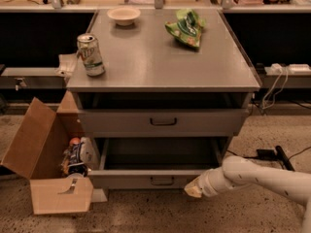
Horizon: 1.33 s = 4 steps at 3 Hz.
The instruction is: Close middle drawer
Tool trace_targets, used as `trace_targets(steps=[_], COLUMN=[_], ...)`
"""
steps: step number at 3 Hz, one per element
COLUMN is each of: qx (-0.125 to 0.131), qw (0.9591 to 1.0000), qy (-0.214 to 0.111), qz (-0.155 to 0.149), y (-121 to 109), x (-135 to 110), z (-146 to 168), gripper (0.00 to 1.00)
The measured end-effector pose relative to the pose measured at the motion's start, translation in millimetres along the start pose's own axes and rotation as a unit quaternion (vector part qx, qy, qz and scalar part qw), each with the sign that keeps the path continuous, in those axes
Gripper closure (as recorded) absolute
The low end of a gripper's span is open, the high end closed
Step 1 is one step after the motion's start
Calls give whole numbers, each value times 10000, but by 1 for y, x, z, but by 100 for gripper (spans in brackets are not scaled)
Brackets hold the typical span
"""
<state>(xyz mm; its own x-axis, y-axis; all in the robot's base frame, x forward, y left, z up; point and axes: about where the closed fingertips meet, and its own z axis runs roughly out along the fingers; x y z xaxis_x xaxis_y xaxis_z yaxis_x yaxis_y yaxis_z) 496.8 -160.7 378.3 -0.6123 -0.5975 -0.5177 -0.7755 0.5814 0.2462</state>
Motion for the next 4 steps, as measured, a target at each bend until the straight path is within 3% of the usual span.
trace_targets(steps=[4], qx=[-44], qw=[9999], qy=[-150], qz=[-25], y=[-31], x=[-37], z=[21], gripper=[100])
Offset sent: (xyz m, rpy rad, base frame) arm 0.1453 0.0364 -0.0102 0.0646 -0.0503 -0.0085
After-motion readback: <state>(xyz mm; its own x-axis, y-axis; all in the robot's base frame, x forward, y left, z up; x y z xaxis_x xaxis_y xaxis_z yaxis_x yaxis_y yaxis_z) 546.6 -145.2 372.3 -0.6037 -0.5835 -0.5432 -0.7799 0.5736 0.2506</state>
